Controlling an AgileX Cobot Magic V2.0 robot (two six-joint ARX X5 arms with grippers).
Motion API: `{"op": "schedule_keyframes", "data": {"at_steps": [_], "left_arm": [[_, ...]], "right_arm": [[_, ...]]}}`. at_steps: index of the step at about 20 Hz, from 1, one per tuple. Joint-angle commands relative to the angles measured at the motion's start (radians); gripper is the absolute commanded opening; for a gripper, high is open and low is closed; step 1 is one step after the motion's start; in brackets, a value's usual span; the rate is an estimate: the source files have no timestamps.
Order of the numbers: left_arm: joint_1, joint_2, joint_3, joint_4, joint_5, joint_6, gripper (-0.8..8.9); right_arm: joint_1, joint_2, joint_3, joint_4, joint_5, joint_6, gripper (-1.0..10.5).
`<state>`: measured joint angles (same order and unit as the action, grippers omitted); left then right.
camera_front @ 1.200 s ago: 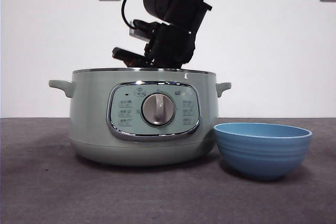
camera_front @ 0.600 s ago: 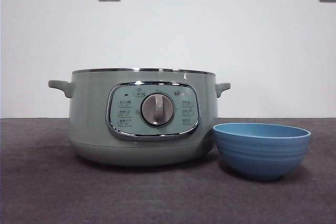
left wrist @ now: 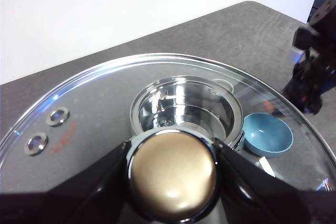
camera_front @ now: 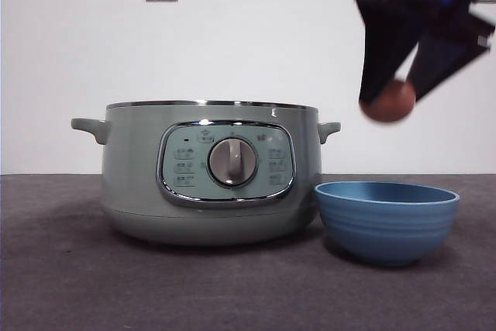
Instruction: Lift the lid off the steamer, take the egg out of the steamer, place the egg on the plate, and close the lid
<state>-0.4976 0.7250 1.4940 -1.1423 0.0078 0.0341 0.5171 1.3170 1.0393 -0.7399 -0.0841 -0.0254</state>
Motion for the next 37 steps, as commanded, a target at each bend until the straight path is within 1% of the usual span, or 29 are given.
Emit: {"op": "schedule_keyframes", "data": {"at_steps": [1,4,9,13,18,19,20,22,23,24,27,30,31,32,37], "left_arm": [[0.002,-0.001,0.014,0.050,-0.001,0.011,-0.08],[0.002,0.014,0.014,0.050,0.000,0.011,-0.08],[0.002,0.036,0.014,0.050,0.002,0.011,-0.08],[0.002,0.037,0.014,0.050,0.001,0.011,-0.08],[0.002,0.039,0.014,0.051,0.000,0.011,-0.08],[0.002,0.039,0.014,0.054,0.000,0.011,-0.08],[0.002,0.045,0.014,0.062,0.001,0.012,-0.08],[0.002,0.061,0.014,0.079,0.002,0.015,-0.08],[0.002,0.076,0.014,0.087,0.003,0.019,-0.08],[0.000,0.095,0.014,0.095,0.006,0.022,-0.08],[0.000,0.161,0.012,0.182,0.081,0.026,-0.08],[0.000,0.242,0.009,0.247,0.085,0.026,-0.08],[-0.001,0.273,-0.005,0.275,0.104,0.029,-0.08],[-0.002,0.302,-0.034,0.322,0.123,0.029,-0.08],[-0.027,0.420,-0.218,0.600,0.126,0.026,-0.08]], "right_arm": [[0.001,0.011,-0.087,0.086,-0.016,0.007,-0.1],[0.001,0.041,-0.159,0.174,-0.020,0.006,-0.1],[0.001,0.151,-0.168,0.251,-0.020,0.001,-0.1],[0.001,0.241,-0.168,0.277,-0.018,-0.010,-0.1],[0.001,0.277,-0.168,0.283,-0.021,-0.010,0.0],[0.002,0.276,-0.168,0.283,-0.022,-0.009,0.5],[0.002,0.276,-0.168,0.279,-0.022,-0.009,1.5],[0.002,0.264,-0.168,0.272,-0.022,-0.009,4.1],[0.002,0.250,-0.167,0.271,-0.022,-0.009,4.6],[0.002,0.226,-0.167,0.270,-0.022,-0.009,4.6],[0.002,0.106,-0.167,0.257,-0.020,-0.009,4.6],[0.002,-0.077,-0.166,0.222,-0.018,-0.009,4.6],[0.002,-0.149,-0.166,0.212,-0.017,-0.003,4.6],[0.002,-0.224,-0.166,0.206,-0.015,0.010,4.6],[0.002,-0.514,-0.165,0.149,-0.014,0.052,4.5]]}}
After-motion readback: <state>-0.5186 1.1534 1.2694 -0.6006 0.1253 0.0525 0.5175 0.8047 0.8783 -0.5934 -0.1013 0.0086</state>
